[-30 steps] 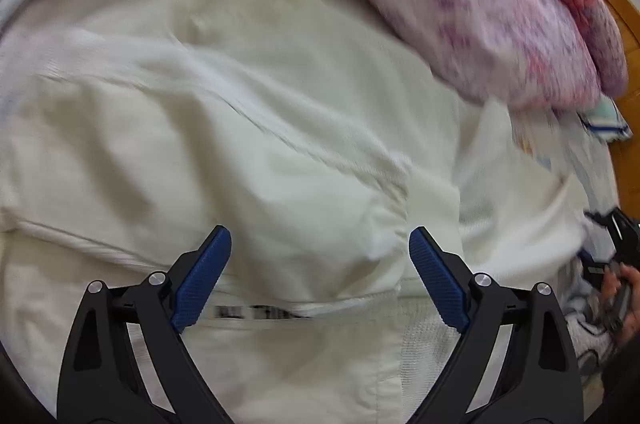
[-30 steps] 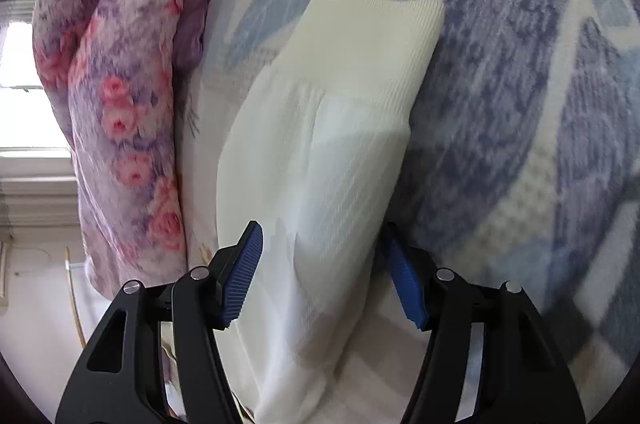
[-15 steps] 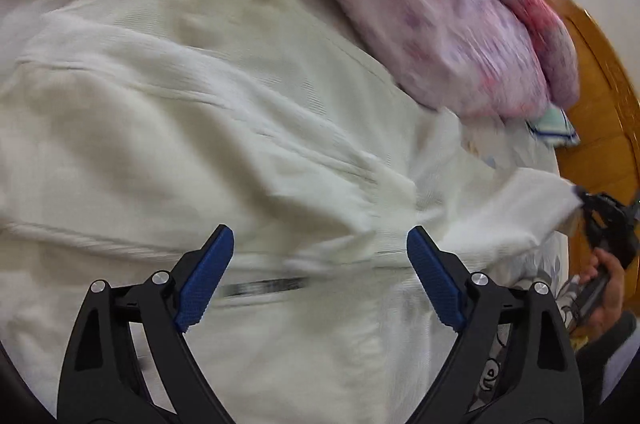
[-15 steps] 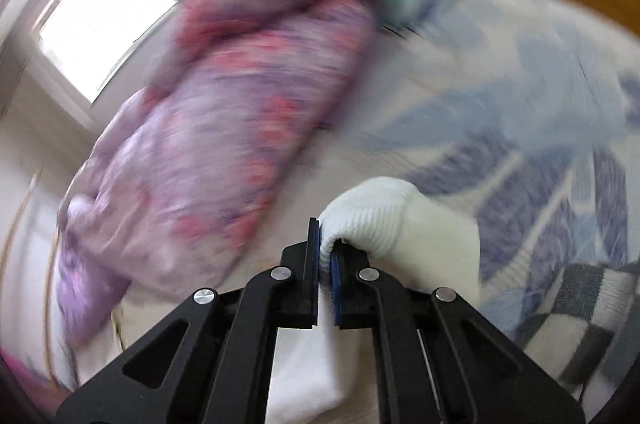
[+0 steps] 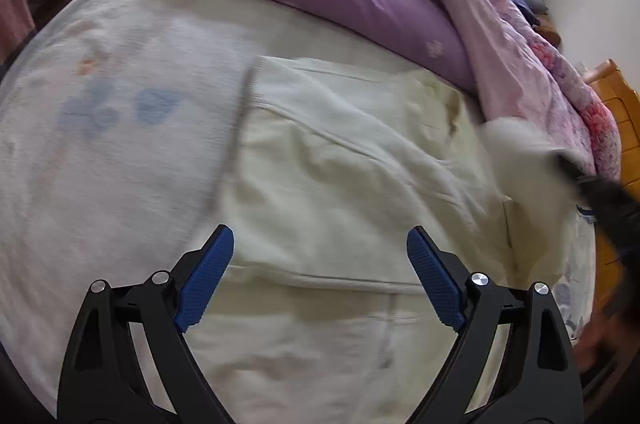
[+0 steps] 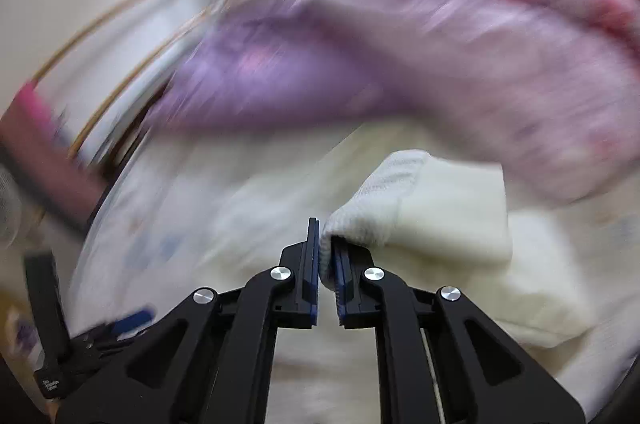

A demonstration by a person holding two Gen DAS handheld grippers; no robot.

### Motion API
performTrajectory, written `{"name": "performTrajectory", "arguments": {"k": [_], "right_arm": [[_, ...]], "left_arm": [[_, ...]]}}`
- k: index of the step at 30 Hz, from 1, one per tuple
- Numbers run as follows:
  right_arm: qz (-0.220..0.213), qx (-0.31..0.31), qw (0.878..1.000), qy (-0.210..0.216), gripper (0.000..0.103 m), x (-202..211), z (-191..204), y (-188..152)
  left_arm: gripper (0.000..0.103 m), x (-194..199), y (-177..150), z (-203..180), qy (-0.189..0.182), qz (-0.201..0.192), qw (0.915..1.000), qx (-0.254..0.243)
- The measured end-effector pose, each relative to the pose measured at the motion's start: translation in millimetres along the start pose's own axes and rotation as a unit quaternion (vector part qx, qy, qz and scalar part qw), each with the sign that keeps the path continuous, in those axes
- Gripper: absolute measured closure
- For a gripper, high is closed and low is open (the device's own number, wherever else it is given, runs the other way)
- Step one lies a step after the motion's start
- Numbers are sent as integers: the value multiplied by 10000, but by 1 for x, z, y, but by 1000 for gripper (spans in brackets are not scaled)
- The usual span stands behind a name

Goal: Fold large clothes

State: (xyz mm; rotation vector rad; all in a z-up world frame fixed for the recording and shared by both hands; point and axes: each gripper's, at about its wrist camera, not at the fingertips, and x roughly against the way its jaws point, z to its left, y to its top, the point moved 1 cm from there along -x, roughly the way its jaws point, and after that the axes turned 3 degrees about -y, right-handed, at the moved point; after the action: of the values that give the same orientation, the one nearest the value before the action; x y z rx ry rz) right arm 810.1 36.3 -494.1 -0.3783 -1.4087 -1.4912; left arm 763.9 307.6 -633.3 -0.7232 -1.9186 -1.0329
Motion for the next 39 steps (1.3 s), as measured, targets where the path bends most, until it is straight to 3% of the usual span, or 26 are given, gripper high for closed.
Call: {"name": "performTrajectory", "arguments": {"k": [2, 3, 5, 6, 8, 11, 15, 20, 23, 26, 33, 39], "right_arm": [[886, 441, 9951, 63, 88, -50, 48, -20], [1063, 597, 9925, -22, 87, -60, 59, -29], [1306, 757, 9885, -64, 82, -75, 76, -43], [1323, 708, 9887, 25, 81, -76, 77, -46], [1193, 515, 9912, 236, 69, -68, 70, -49], [927, 81, 9954, 241, 66, -48, 34, -45], [638, -679, 9951, -319, 66, -17, -61, -42], [906, -1544, 9792, -951, 65, -10, -175, -48], [857, -1921, 9717, -1074, 64, -4, -224, -46], [781, -2253, 9664, -956, 48, -6, -258, -36], [795, -3007, 9485, -607, 45, -43, -310, -21], [832, -3085, 9452, -672, 45, -76, -331, -16]], "left_arm": [[14, 6, -3, 24, 86, 36, 9999, 94], [14, 9, -4, 37, 115, 70, 9998, 175], [14, 14, -9, 58, 169, 94, 9994, 302], [14, 14, -11, 64, 174, 104, 9992, 351], [14, 14, -15, 77, 165, 138, 9985, 508], [14, 9, -17, 79, -16, 190, 9975, 686], [14, 2, -14, 56, -232, 166, 9985, 467], [14, -22, 1, 7, -500, 181, 9986, -20], [14, -45, 25, 5, -416, 308, 9986, 139], [14, -74, 58, 17, -175, 482, 9981, 340], [14, -122, 113, 45, 261, 618, 9967, 460], [14, -159, 140, 55, 510, 725, 9954, 357]]}}
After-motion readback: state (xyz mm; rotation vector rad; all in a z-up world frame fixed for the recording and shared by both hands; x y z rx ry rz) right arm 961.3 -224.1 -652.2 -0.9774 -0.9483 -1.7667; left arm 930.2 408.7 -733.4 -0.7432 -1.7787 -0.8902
